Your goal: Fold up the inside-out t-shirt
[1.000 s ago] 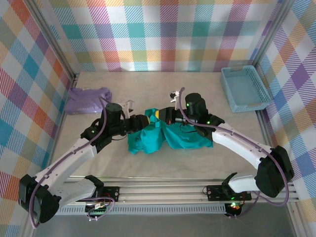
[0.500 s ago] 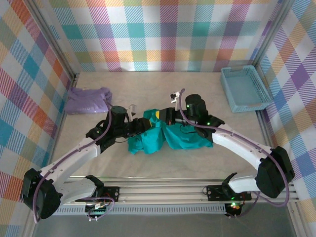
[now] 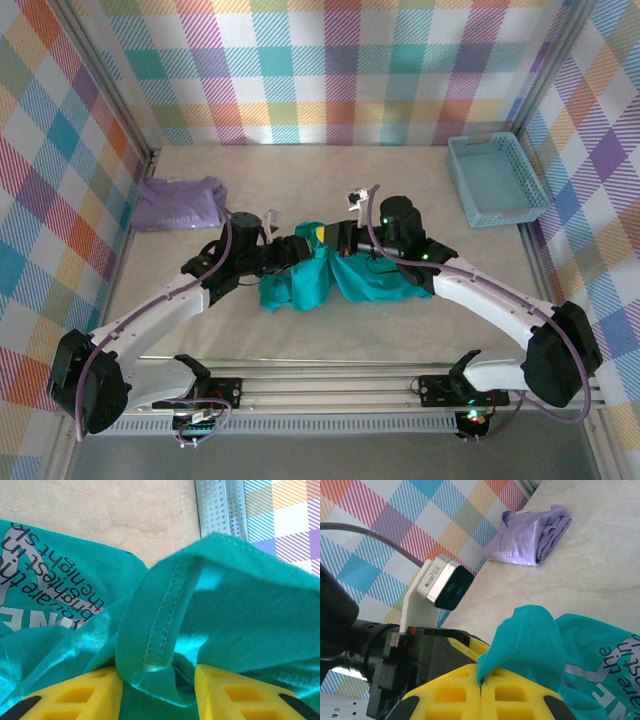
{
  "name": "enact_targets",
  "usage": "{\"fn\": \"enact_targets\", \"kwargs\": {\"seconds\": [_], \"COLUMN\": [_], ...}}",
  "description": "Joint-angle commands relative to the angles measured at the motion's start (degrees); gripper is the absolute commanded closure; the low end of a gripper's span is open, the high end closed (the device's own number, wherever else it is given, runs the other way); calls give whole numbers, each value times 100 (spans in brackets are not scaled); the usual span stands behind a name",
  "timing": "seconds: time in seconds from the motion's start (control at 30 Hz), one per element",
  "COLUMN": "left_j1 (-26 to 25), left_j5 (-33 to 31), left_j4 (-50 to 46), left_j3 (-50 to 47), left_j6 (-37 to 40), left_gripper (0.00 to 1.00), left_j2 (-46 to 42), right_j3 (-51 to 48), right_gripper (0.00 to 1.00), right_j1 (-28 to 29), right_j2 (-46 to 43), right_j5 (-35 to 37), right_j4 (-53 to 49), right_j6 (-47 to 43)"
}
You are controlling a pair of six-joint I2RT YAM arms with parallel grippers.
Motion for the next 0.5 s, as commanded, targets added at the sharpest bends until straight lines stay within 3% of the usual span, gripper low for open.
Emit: {"fn": "enact_targets", "kwargs": {"seconds": [0.0, 0.4, 0.47], "left_j1": [-38, -30, -13], "left_j5": [85, 117, 129], "left_j4": [256, 397, 376], "left_j3": [68, 197, 179], "left_j6": [2, 260, 400], "left_gripper": [63, 99, 100], "left_j2": [139, 129, -4], "right_j3": [-72, -327, -379], "right_gripper": [100, 100, 100], "right_j1": [63, 94, 99], "right_j2": [-188, -576, -753], "right_j5": [-152, 46, 306], "right_j4": [448, 149, -134], "right_j6": [-152, -858, -1223]}}
